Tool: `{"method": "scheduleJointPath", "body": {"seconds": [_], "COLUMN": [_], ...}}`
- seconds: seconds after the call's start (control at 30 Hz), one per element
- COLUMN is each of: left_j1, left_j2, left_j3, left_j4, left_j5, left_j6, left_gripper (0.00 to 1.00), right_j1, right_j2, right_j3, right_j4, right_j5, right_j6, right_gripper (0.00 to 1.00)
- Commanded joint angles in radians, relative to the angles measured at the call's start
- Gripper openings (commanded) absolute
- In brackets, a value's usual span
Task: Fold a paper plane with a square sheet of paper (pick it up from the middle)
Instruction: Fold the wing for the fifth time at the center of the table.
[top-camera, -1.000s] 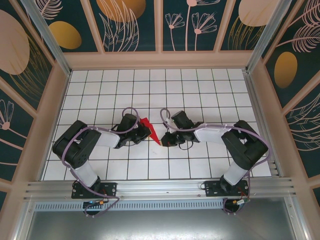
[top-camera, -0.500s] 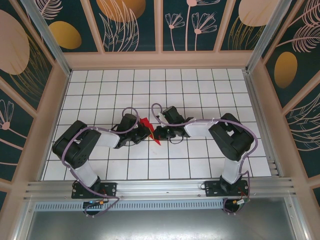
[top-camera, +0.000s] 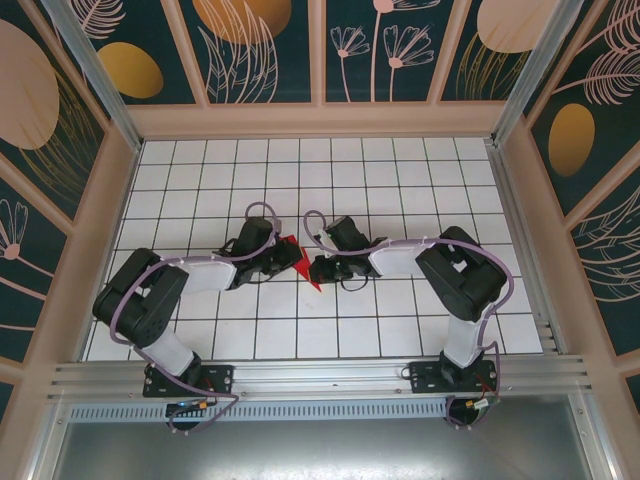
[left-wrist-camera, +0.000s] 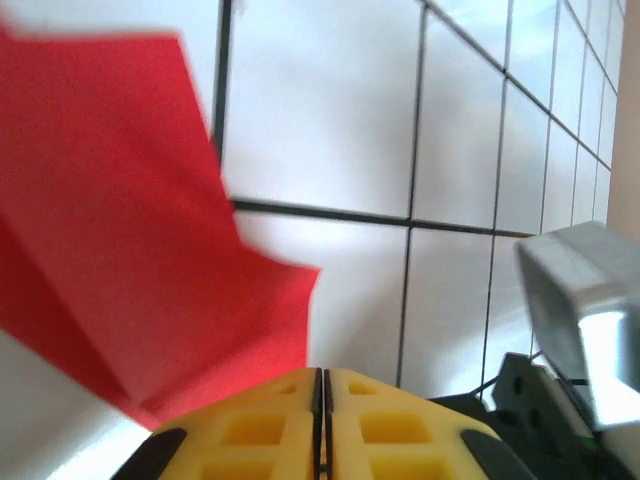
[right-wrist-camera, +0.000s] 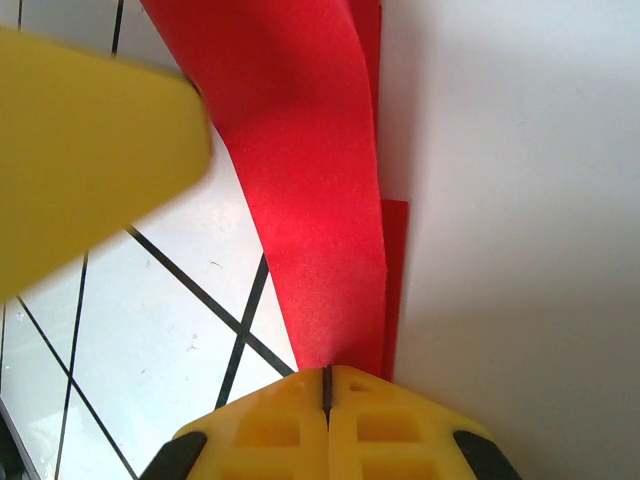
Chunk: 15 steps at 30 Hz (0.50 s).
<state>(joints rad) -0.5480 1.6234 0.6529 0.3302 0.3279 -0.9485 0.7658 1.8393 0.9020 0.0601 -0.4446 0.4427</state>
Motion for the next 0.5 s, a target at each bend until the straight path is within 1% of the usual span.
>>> {"method": "scheduleJointPath", "body": {"seconds": [0.0,0.2,0.37,0.47], "left_j1": [0.007,0.009,0.019,0.029], "left_j2": [-0.025,-0.008,0.038,0.067], "left_j3": [0.046,0.075,0.096,0.109], "left_j4": [-0.098,-0.146,-0.161,-0.161], "left_j5": [-0.065,-0.123,-0.161,-0.165], "left_j6": [0.101,0.155,0.181,0.193], "left_gripper": [0.15,0.20,0.20,0.20], "right_j1": [0.006,0.007,0.007,0.007], "right_j2": [0.047,0.064,0.075,0.080], "right_j3": [-0.021,-0.009,-0.008,-0.010], "right_j4": [-0.080,-0.094,-0.105,-0.109], "right_j5": [0.063,0.070,0.072,0.070], "right_j6": [-0.030,-0.033,-0.036,-0.036], "right_gripper": [0.00,0.00,0.00,0.00]}}
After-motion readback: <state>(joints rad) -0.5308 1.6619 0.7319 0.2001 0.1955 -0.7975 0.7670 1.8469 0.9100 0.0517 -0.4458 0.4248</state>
